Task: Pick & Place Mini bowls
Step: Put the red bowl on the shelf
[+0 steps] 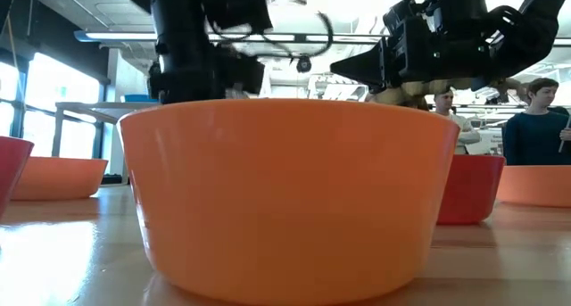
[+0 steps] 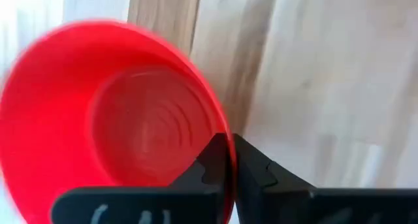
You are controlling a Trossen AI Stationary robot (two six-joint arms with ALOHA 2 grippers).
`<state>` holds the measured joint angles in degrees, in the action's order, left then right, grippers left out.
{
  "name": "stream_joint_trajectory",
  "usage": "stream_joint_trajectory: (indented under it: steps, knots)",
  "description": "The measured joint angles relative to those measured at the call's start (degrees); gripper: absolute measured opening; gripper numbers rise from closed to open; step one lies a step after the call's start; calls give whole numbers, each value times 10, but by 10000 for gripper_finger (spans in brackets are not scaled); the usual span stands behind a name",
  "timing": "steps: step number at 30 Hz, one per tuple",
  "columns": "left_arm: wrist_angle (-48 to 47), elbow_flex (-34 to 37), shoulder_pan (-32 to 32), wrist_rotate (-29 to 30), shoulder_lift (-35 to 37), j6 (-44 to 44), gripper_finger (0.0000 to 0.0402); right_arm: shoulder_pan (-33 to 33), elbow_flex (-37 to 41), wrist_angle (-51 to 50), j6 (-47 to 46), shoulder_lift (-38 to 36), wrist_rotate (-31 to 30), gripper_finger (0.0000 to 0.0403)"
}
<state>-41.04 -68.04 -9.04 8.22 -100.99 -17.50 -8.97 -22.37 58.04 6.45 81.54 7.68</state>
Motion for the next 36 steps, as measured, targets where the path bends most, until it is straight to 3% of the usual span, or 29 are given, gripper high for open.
stream_joint_trajectory:
  steps: [14, 20, 29, 36]
  knots:
    - [-80, -126, 0, 8, 122, 32, 2, 0, 0, -8, 0, 0, 0, 0]
    - [-217, -173, 19, 61, 163, 34, 2, 0, 0, -16, 0, 0, -7, 0]
    - [-332, -180, 143, 75, 210, 53, 1, 0, 0, -18, -10, 0, -7, 0]
    - [-335, -158, 238, 74, 210, 104, 1, 0, 0, -20, -16, 0, -5, 0]
